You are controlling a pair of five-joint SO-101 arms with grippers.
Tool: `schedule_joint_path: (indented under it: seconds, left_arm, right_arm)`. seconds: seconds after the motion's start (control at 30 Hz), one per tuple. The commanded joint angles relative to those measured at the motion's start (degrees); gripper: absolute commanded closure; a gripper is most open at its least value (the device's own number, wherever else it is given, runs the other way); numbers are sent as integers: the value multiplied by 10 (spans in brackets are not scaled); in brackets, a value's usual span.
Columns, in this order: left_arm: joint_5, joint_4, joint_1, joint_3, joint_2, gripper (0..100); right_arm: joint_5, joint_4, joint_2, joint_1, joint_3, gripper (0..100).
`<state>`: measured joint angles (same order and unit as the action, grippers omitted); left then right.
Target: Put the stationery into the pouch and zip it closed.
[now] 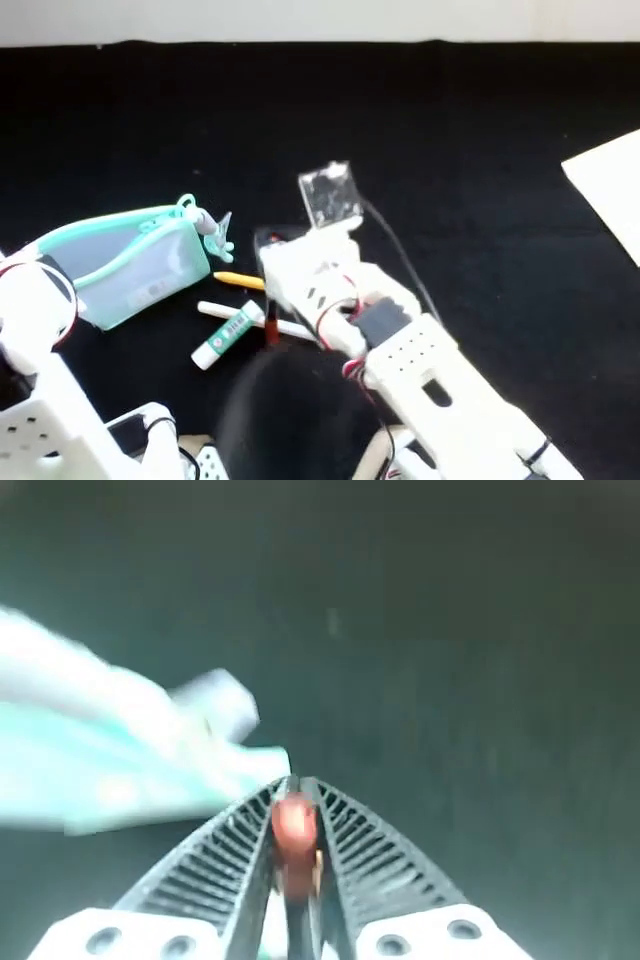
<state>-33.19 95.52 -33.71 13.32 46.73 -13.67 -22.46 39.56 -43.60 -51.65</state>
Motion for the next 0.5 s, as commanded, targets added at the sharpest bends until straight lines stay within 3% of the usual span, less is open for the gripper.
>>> schedule_joint_path:
  seconds: [0.0, 0.2, 0.37, 0.47]
  left_arm:
    - [6, 4, -3, 24, -3, 994]
    - [6, 4, -5, 24, -3, 994]
    - [6, 4, -5, 24, -3, 994]
    - [6, 5, -4, 25, -3, 994]
  right_arm:
    - [15, -4, 30, 23, 106, 992]
    - [14, -103, 30, 16, 211, 992]
    - [11, -124, 30, 13, 124, 984]
    - [-45, -123, 24, 12, 67, 892]
